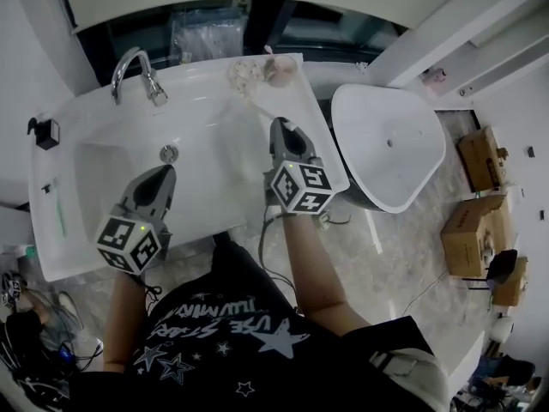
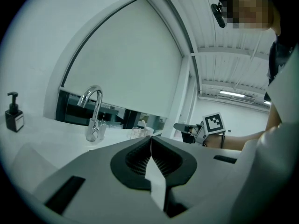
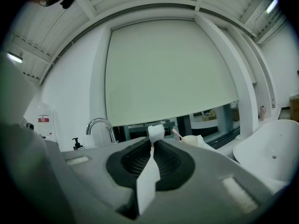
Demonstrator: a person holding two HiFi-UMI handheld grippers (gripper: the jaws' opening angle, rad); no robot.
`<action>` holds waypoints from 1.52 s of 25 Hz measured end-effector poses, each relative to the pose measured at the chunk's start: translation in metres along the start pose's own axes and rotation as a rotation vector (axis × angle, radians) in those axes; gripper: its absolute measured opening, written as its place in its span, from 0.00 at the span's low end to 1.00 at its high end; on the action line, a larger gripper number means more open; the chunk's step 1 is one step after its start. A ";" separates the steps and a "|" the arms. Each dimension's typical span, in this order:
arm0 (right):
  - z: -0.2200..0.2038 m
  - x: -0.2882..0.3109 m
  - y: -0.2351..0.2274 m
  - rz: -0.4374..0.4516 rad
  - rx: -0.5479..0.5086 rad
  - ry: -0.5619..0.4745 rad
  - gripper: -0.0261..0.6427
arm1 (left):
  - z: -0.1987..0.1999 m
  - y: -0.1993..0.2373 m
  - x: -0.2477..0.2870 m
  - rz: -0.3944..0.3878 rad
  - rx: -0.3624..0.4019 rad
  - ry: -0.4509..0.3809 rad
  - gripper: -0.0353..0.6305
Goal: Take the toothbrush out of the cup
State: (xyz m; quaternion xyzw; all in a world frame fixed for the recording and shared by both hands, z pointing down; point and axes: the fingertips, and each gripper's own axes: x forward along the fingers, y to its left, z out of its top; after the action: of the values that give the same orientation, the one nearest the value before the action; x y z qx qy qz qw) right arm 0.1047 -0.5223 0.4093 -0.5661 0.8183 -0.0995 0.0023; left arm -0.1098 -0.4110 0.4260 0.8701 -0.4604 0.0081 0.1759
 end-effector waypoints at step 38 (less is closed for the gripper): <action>-0.061 -0.295 0.139 -0.145 -0.007 0.021 0.07 | -0.067 -0.098 -0.223 -0.185 0.016 0.016 0.07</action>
State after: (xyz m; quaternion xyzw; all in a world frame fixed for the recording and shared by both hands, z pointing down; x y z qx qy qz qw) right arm 0.0749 -0.1915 0.4142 -0.6226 0.7756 -0.1024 -0.0156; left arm -0.1490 -0.1613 0.4206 0.9102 -0.3765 0.0026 0.1724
